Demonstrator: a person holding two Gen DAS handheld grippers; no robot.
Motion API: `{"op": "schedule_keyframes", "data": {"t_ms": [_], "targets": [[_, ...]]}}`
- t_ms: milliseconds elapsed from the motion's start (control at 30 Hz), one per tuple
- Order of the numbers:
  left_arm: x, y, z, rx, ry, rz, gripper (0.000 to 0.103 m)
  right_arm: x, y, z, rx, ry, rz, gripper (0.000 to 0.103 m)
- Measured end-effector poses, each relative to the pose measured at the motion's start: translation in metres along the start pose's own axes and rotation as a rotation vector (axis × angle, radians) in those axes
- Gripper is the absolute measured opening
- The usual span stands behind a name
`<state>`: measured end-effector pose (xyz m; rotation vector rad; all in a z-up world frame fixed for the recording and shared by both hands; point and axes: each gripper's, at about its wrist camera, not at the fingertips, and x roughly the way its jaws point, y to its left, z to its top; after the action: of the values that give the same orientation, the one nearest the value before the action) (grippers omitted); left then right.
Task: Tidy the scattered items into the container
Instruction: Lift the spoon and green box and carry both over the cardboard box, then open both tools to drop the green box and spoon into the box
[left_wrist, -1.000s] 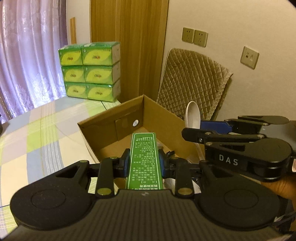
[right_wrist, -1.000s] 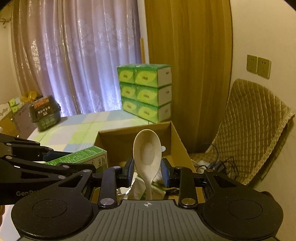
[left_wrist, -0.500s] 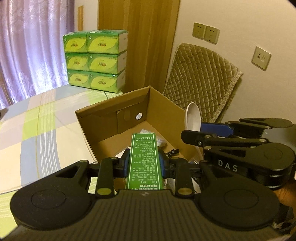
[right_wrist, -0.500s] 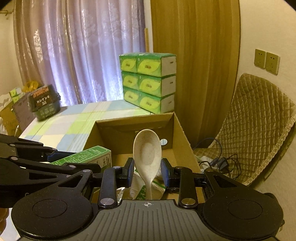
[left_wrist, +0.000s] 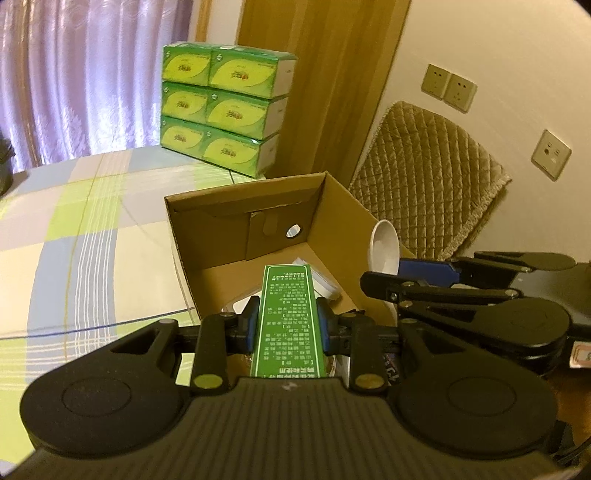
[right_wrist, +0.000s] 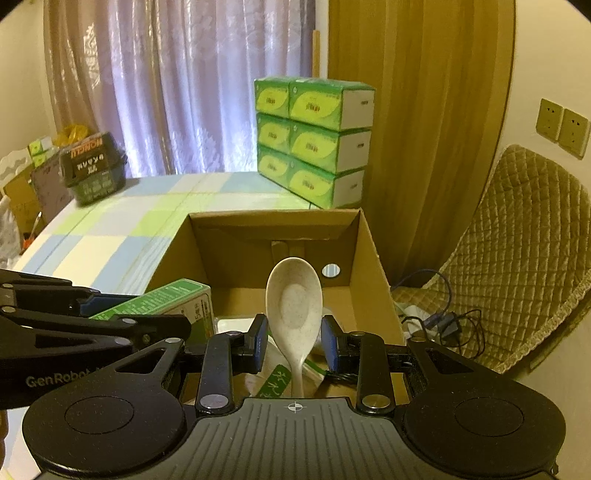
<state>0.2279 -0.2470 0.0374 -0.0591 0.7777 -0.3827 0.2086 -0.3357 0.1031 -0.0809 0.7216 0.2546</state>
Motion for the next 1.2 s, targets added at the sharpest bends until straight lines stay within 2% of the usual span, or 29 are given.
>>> {"op": "schedule_keyframes", "data": {"t_ms": [233, 600, 700, 1067, 1100, 1133, 1167, 1200], "targets": [[0.003, 0.000, -0.001, -0.066, -0.013, 0.020, 0.025, 0.011, -0.002, -0.001, -0.032, 0.030, 0.006, 0.034], [0.009, -0.002, -0.003, -0.087, -0.022, 0.052, 0.025, 0.018, -0.006, -0.002, -0.032, 0.040, 0.016, 0.034], [0.006, -0.002, -0.002, -0.088, -0.042, 0.065, 0.038, 0.019, -0.006, -0.002, -0.032, 0.041, 0.016, 0.034], [-0.008, 0.011, -0.005, -0.089, -0.069, 0.099, 0.038, 0.022, -0.001, -0.001, -0.048, 0.032, 0.025, 0.034], [-0.009, 0.012, -0.006, -0.089, -0.070, 0.101, 0.039, 0.022, 0.000, -0.001, -0.049, 0.030, 0.025, 0.037], [-0.011, 0.014, -0.007, -0.089, -0.069, 0.102, 0.042, 0.022, 0.000, -0.001, -0.046, 0.026, 0.021, 0.065], [-0.013, 0.015, -0.008, -0.089, -0.069, 0.104, 0.046, 0.020, 0.001, -0.001, -0.039, 0.013, 0.012, 0.086], [-0.015, 0.016, -0.009, -0.087, -0.070, 0.103, 0.054, 0.018, 0.001, -0.001, -0.036, -0.001, 0.015, 0.086]]}}
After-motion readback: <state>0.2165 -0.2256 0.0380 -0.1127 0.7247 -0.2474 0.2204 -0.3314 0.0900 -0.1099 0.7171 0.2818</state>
